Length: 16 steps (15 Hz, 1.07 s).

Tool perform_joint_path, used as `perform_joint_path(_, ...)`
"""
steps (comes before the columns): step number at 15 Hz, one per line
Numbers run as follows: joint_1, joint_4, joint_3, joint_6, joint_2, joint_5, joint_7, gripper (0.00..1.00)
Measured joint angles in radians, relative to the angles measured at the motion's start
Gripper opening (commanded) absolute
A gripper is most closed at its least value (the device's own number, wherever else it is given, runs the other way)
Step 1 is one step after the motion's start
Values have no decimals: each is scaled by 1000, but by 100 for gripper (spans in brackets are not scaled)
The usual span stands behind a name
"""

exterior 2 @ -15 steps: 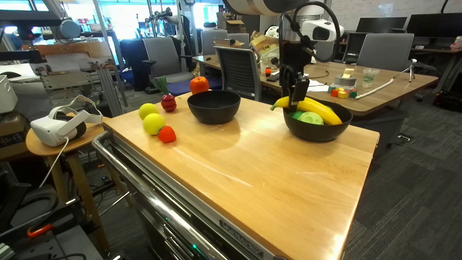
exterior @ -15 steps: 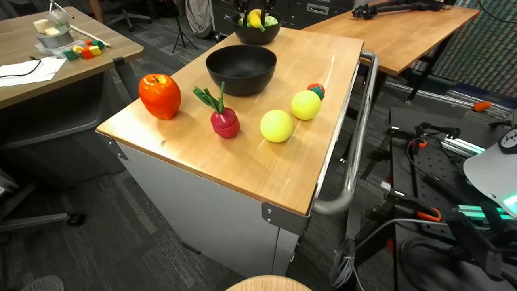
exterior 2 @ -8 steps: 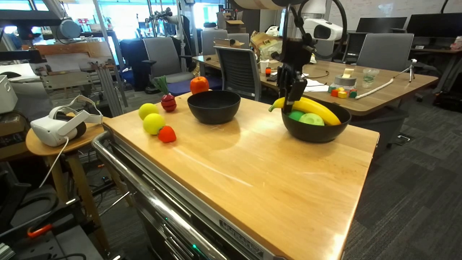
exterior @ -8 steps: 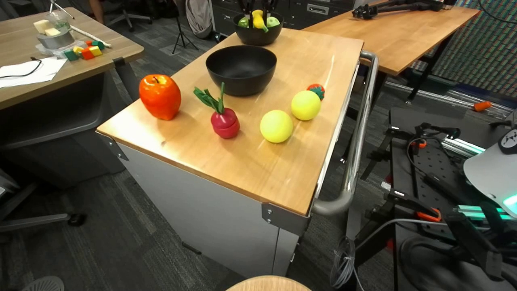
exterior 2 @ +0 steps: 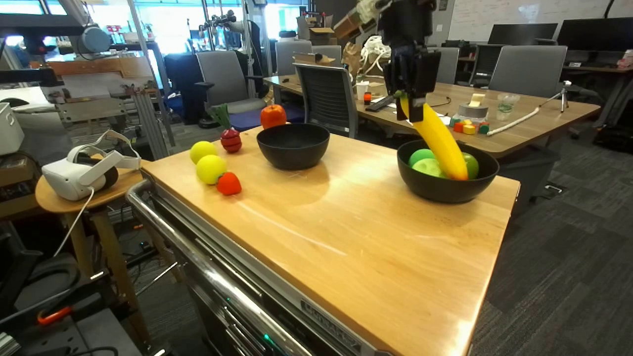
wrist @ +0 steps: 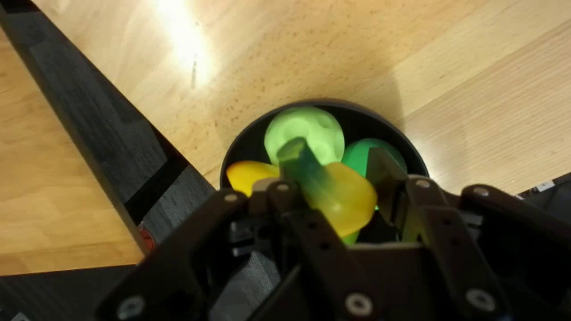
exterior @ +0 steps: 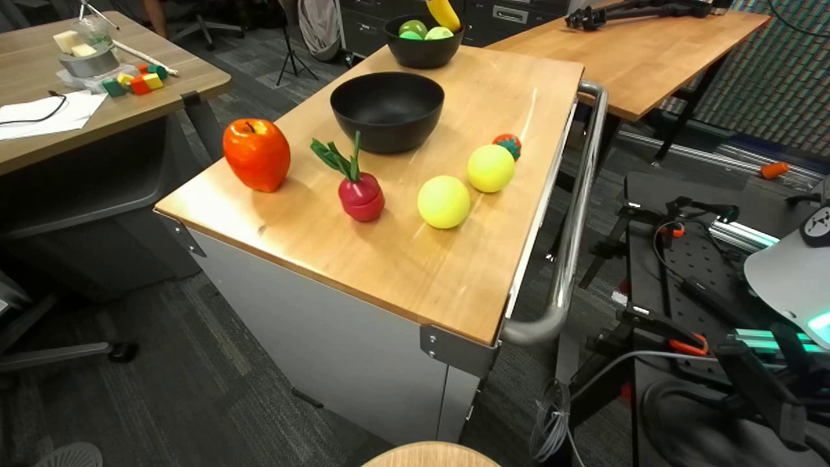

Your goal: Remove the fruits from the bowls

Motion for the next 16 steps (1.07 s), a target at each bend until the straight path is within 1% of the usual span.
perform_joint_path(4, 29, -47, 0, -92, -73, -71, 25, 18)
perform_joint_path(9, 58, -94, 3, -191, -120, -171, 66, 18)
perform_joint_path(12, 60, -124, 10, -240, -130, -174, 69, 18)
perform_joint_path(16, 55, -205, 11, -234, -119, -164, 96, 18)
